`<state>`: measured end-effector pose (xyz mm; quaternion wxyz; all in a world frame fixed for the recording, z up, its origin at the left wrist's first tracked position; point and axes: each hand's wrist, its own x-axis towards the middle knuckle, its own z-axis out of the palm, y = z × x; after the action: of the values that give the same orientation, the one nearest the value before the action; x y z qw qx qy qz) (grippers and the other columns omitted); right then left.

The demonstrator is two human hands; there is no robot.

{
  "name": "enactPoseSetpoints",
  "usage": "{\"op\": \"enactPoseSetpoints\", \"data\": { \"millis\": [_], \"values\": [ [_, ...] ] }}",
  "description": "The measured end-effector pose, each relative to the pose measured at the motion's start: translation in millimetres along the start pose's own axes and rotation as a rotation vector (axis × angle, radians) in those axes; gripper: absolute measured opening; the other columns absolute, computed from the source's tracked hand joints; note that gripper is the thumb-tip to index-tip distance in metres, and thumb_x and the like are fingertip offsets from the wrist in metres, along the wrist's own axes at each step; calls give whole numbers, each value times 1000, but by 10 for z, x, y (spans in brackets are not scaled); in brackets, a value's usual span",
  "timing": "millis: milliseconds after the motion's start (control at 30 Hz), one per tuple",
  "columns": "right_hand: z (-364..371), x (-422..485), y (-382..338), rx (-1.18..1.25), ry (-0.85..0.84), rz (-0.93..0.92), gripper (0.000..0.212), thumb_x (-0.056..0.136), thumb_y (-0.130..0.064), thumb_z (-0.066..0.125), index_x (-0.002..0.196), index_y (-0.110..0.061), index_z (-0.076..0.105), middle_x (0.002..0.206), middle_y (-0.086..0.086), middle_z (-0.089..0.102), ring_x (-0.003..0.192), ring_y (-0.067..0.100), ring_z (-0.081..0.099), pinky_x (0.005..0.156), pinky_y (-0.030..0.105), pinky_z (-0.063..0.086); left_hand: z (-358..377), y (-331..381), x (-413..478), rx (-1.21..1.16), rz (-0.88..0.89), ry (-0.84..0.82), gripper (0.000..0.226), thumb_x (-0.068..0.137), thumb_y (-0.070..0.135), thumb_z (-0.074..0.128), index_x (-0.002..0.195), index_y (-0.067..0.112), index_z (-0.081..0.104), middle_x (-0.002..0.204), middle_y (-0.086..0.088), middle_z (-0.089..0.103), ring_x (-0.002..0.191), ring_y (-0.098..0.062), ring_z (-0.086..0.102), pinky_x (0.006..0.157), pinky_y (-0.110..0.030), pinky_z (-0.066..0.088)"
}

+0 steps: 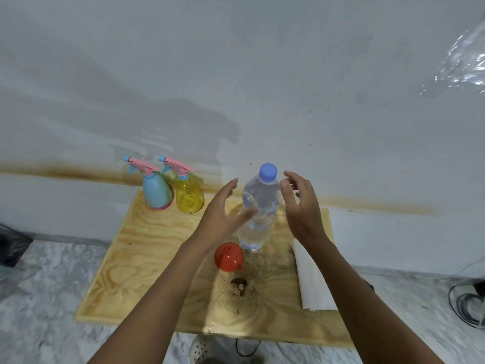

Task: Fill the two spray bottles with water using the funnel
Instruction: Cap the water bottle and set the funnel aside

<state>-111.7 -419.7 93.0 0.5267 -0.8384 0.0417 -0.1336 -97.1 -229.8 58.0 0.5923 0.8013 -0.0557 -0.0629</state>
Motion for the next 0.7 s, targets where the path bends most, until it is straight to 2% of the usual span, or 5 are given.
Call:
{"op": "enactPoseSetpoints", "data": {
  "millis": [200, 267, 333, 467, 700],
  "values": [
    [164, -119, 339, -36, -182, 72, 96, 71, -71, 70, 148, -27, 36, 148, -6, 46, 134, 6, 47, 107, 31, 43, -6, -902, -226, 362, -235, -171, 75, 73, 54, 80, 136, 24, 55, 129, 10, 51, 122, -9, 49, 103, -29, 41],
    [227, -117, 371, -22, -188, 50, 95, 69, -67, 78, 146, -28, 37, 145, -8, 49, 132, 10, 50, 106, 41, 48, 65, -1106, -269, 432, -240, -252, 54, 68, 59, 77, 114, 32, 68, 110, 11, 66, 103, -10, 63, 86, -27, 47],
    [287, -99, 363, -5, -165, 35, 85, 69, -61, 82, 138, -32, 41, 137, -10, 54, 125, 12, 56, 101, 46, 52, 135, -1241, -307, 463, -269, -219, 43, 72, 51, 77, 110, 33, 70, 102, 8, 66, 96, -12, 63, 80, -26, 48],
    [379, -85, 299, 19, -123, 40, 82, 72, -47, 87, 138, -33, 40, 131, -13, 57, 118, 7, 58, 93, 28, 50, 243, -1329, -330, 546, -284, -70, 37, 88, 40, 68, 121, 25, 66, 111, 2, 63, 105, -17, 60, 88, -30, 49],
    [426, -58, 274, -2, -71, 43, 64, 82, -32, 82, 126, -38, 37, 116, -28, 53, 101, -18, 54, 76, 1, 42, 285, -1303, -291, 598, -244, -23, 28, 95, 40, 56, 120, 30, 66, 114, 10, 61, 109, -11, 58, 84, -31, 51]
  ]
}}
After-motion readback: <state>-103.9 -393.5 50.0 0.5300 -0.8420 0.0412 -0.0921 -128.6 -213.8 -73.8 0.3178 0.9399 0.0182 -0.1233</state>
